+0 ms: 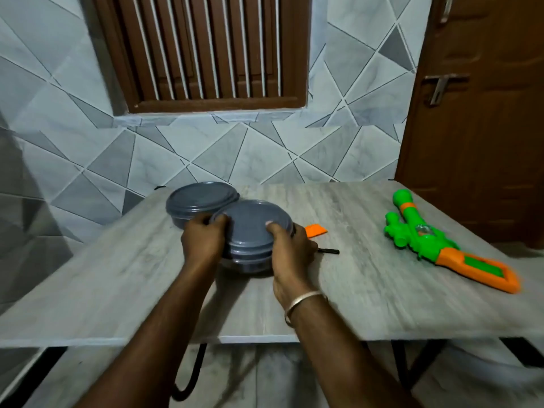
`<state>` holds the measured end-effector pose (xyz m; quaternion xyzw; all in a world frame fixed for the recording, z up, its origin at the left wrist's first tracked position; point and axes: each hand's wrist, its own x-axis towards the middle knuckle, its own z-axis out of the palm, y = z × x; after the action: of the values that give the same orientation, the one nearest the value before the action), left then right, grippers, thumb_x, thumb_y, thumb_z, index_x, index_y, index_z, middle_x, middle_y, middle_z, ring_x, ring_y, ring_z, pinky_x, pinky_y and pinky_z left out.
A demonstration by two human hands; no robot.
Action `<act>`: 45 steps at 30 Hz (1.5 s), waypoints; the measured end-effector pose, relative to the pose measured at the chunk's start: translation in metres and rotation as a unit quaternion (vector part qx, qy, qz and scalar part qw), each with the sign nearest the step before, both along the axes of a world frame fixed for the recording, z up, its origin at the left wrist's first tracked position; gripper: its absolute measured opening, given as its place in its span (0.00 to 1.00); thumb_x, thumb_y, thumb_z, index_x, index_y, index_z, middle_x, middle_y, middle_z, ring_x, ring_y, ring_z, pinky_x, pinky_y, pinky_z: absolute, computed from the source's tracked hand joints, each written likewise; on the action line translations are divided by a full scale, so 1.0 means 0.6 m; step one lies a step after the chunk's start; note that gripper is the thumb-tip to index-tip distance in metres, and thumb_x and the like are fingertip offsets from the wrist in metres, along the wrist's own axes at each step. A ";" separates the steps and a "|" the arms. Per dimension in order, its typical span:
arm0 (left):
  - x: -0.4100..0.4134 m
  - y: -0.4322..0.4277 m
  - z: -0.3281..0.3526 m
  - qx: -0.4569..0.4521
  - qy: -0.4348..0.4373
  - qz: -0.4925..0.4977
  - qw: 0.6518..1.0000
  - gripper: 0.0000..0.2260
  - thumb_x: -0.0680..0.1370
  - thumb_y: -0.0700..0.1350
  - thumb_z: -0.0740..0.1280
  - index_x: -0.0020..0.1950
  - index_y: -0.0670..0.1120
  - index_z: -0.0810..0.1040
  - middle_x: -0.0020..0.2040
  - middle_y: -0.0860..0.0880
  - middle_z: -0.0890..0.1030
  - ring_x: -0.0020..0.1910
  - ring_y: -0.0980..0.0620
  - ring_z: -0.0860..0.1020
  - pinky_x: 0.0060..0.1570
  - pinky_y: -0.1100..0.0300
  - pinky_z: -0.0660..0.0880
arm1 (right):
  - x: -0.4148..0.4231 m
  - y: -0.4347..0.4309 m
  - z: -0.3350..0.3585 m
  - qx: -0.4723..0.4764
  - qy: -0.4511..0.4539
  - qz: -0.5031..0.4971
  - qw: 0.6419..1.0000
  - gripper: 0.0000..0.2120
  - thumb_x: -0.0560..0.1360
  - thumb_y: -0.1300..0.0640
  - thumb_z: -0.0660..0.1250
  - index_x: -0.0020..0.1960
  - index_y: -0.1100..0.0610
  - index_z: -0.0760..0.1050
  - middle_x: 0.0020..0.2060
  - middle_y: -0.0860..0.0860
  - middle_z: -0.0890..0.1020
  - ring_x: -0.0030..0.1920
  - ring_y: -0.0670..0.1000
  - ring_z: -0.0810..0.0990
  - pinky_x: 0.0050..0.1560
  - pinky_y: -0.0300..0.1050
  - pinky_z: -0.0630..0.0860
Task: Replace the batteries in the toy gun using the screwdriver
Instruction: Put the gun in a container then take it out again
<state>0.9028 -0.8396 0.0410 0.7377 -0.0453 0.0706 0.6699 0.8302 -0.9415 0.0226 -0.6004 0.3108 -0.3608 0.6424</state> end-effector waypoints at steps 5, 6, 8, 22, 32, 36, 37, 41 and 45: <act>-0.022 0.032 -0.004 0.036 0.041 -0.024 0.998 0.08 0.77 0.47 0.72 0.38 0.49 0.79 0.43 0.46 0.83 0.48 0.43 0.83 0.56 0.43 0.80 | -0.049 0.034 -0.023 0.022 0.004 -0.007 1.000 0.21 0.73 0.45 0.69 0.61 0.54 0.71 0.58 0.52 0.68 0.59 0.54 0.69 0.61 0.55 0.74; -0.026 0.034 -0.002 0.045 0.047 -0.036 0.997 0.07 0.76 0.47 0.72 0.39 0.49 0.79 0.43 0.45 0.84 0.47 0.42 0.83 0.55 0.43 0.80 | -0.054 0.037 -0.024 0.024 -0.003 -0.011 1.000 0.21 0.73 0.45 0.69 0.60 0.54 0.71 0.58 0.52 0.68 0.59 0.54 0.70 0.60 0.56 0.75; -0.031 0.031 0.000 0.069 0.051 -0.051 0.995 0.06 0.75 0.48 0.73 0.42 0.47 0.80 0.45 0.43 0.84 0.46 0.42 0.83 0.52 0.43 0.81 | -0.062 0.043 -0.023 0.039 -0.028 -0.009 0.999 0.19 0.73 0.48 0.69 0.60 0.54 0.69 0.59 0.53 0.71 0.57 0.54 0.74 0.57 0.55 0.77; -0.022 -0.007 -0.011 0.260 -0.011 0.029 0.965 0.29 0.79 0.64 0.61 0.58 0.38 0.80 0.57 0.38 0.82 0.51 0.39 0.80 0.50 0.50 0.75 | -0.062 0.042 -0.030 0.009 -0.071 -0.014 0.997 0.16 0.77 0.55 0.63 0.64 0.54 0.73 0.55 0.50 0.79 0.50 0.49 0.78 0.40 0.35 0.74; -0.015 -0.010 -0.013 0.281 -0.020 0.030 0.959 0.28 0.74 0.66 0.67 0.51 0.40 0.83 0.50 0.40 0.84 0.46 0.42 0.80 0.44 0.54 0.76 | -0.059 0.040 -0.031 0.010 -0.068 -0.034 0.997 0.13 0.77 0.52 0.63 0.60 0.53 0.73 0.51 0.51 0.80 0.43 0.47 0.78 0.39 0.41 0.75; -0.014 -0.016 -0.013 0.264 -0.014 0.022 0.964 0.29 0.71 0.67 0.69 0.49 0.40 0.83 0.48 0.41 0.84 0.46 0.42 0.81 0.46 0.54 0.79 | -0.062 0.034 -0.030 0.006 -0.066 -0.037 0.997 0.15 0.77 0.51 0.64 0.62 0.53 0.73 0.52 0.49 0.79 0.42 0.43 0.77 0.33 0.34 0.72; -0.012 -0.019 -0.014 0.260 -0.017 0.022 0.965 0.30 0.70 0.67 0.69 0.50 0.40 0.83 0.49 0.40 0.84 0.47 0.41 0.81 0.45 0.55 0.77 | -0.063 0.032 -0.030 0.005 -0.064 -0.040 0.997 0.15 0.77 0.51 0.64 0.63 0.53 0.73 0.52 0.49 0.79 0.43 0.44 0.78 0.33 0.34 0.72; -0.010 -0.039 -0.013 0.246 -0.017 0.019 0.969 0.32 0.69 0.67 0.70 0.54 0.38 0.83 0.54 0.39 0.84 0.51 0.40 0.81 0.43 0.56 0.73 | -0.068 0.017 -0.025 -0.006 -0.061 -0.058 0.996 0.17 0.76 0.52 0.65 0.64 0.54 0.73 0.53 0.50 0.80 0.48 0.50 0.80 0.35 0.33 0.72; -0.008 -0.060 -0.015 0.231 -0.014 0.011 0.973 0.34 0.67 0.69 0.70 0.51 0.38 0.83 0.51 0.39 0.84 0.50 0.40 0.82 0.41 0.57 0.72 | -0.070 -0.003 -0.024 -0.013 -0.051 -0.086 0.995 0.16 0.75 0.53 0.66 0.61 0.56 0.75 0.52 0.51 0.81 0.49 0.54 0.80 0.43 0.44 0.78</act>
<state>0.8979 -0.8758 0.0323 0.8720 -0.0617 0.0764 0.4796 0.7884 -0.9432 0.0081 -0.5605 0.3236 -0.4485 0.6164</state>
